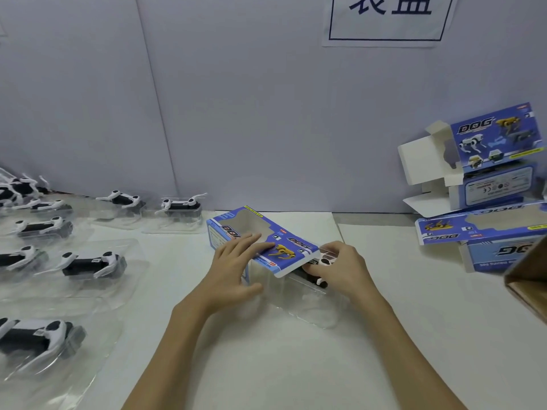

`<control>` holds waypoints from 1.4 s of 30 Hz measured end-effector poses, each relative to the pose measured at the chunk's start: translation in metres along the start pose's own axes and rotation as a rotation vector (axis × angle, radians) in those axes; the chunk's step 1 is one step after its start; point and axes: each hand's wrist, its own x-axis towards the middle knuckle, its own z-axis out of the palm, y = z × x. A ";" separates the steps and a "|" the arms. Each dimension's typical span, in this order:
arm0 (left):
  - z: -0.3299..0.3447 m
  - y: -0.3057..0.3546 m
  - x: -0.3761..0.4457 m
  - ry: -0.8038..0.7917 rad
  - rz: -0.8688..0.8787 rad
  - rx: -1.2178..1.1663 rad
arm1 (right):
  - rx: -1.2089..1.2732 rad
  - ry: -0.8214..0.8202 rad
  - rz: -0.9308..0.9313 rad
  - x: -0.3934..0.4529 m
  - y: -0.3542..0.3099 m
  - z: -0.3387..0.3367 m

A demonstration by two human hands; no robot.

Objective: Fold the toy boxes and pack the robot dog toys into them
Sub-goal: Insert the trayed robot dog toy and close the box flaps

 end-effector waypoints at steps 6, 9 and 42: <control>0.005 -0.007 0.002 0.117 -0.005 0.059 | 0.128 0.041 0.022 0.002 0.004 0.007; 0.008 -0.009 0.003 0.063 0.015 0.097 | 0.189 0.077 0.031 0.004 0.005 0.009; 0.015 0.019 0.009 0.330 -0.105 -0.186 | 0.409 -0.019 0.015 0.004 0.017 0.043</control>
